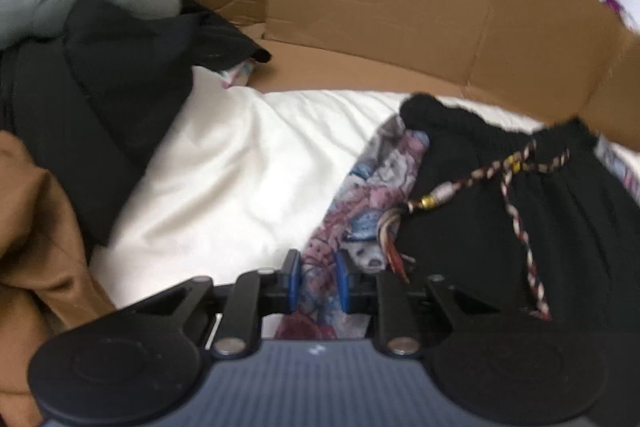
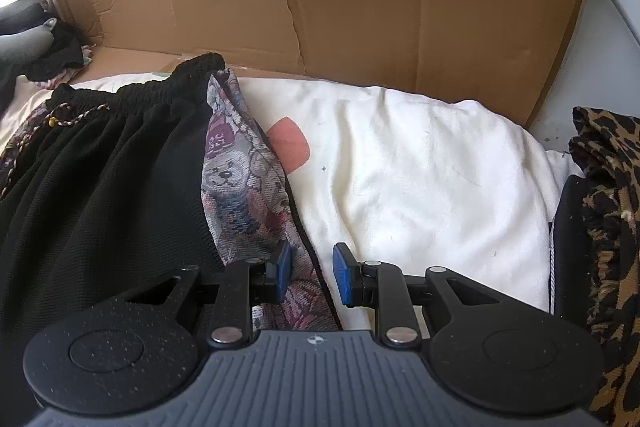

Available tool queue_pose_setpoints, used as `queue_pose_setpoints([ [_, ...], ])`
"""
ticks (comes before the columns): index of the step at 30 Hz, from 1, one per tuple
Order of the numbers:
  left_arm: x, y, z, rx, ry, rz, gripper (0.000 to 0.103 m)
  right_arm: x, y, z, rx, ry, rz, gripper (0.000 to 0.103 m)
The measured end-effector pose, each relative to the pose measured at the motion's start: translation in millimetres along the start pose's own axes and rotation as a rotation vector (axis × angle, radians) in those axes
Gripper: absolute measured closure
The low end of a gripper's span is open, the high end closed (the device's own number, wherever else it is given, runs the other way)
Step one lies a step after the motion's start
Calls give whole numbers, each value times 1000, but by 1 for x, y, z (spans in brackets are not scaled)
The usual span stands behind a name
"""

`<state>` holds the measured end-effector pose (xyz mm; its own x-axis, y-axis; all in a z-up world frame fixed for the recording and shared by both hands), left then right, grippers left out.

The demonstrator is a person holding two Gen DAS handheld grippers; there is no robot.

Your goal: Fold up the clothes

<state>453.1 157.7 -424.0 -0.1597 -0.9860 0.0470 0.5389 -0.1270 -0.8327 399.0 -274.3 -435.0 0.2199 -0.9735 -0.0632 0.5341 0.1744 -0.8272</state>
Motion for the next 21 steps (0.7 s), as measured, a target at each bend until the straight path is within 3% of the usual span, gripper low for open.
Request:
queue_pose_setpoints([
  [6,-3,-17,13,63,-22,-22,83,2,-7,6,32,9,4,73],
  [10,-14,-10,17,61,-77,1,84,7,-6,7,36,31,-5,73],
  [21,-11,4,16,47,-74,9,84,-3,-1,0,21,7,6,73],
])
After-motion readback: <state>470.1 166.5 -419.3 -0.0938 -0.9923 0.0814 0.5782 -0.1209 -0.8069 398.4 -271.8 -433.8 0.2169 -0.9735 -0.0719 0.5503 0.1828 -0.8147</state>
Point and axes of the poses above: each gripper's, at about its wrist camera, not at the fingertips, and y roughly the way its jaws point, x to its right, z to its top, the point moved 9 cm from there along y, roughly the way its jaws point, and after that the axes turned 4 degrees about -x, right-handed, at the moved point
